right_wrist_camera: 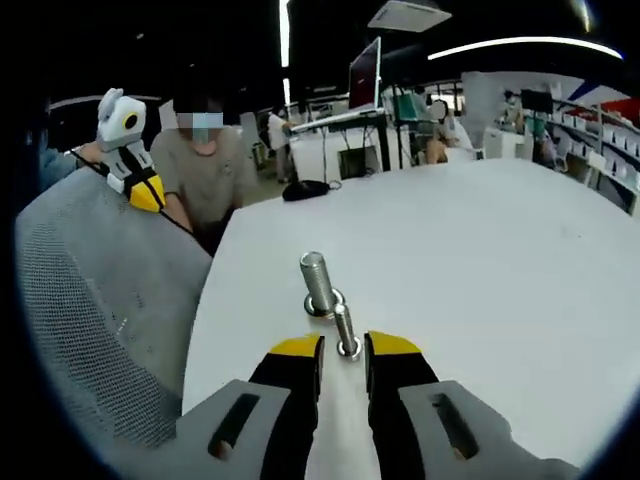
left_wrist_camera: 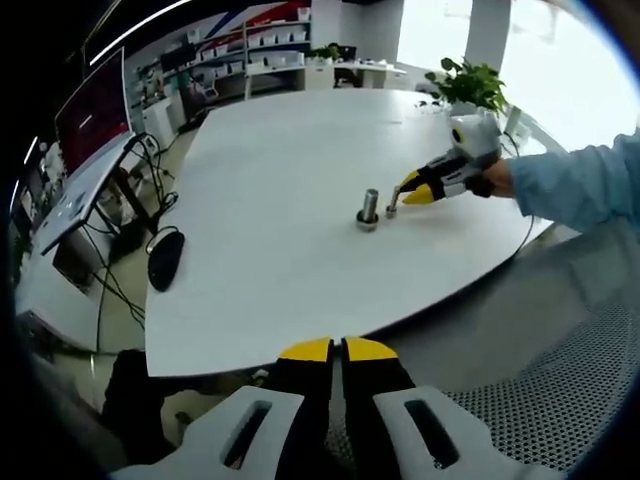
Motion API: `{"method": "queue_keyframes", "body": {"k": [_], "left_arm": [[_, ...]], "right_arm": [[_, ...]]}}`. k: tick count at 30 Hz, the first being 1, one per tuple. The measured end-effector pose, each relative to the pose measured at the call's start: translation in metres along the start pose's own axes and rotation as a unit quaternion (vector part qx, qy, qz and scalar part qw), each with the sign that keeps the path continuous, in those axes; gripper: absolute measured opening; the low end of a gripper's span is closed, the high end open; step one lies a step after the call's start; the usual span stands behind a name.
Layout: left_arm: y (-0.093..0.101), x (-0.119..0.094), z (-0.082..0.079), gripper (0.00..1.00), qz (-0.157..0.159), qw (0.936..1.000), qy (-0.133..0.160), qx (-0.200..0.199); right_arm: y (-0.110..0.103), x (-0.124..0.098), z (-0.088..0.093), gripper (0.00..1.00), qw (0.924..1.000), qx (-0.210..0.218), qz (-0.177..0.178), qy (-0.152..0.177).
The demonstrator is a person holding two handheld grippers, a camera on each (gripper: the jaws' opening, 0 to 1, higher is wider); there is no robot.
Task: Place the washer onto the threaded stud by aligning its center hole with the stud, sliding it down to the base, and recovering from edge contact or off-axis alignment until the washer reaches the visible bottom stop.
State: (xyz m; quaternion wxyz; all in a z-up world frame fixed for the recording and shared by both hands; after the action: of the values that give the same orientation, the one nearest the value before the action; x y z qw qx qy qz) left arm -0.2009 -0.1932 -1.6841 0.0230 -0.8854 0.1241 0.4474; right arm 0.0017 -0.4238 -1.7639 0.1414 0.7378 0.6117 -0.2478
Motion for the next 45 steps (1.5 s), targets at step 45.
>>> {"method": "queue_keyframes", "body": {"k": [45], "left_arm": [[0.013,-0.011,-0.012,0.03,0.049,0.9955,0.072,0.037]], "right_arm": [[-0.157,-0.196,-0.019,0.28,0.9543,0.227,0.164,0.105]]}}
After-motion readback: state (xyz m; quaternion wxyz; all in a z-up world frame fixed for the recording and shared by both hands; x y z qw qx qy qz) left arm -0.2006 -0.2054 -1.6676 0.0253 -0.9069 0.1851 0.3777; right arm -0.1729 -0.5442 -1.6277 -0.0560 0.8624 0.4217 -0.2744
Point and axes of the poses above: the point that each gripper's makers call its tool centre point, and the gripper's own axes: x roughly forward along the fingers, y roughly to its right, z roughly out of its underside, the point moved 6 cm from there along -x, roughly backward along the fingers, and after that the axes turned 3 degrees about -x, right-handed, at the moved point
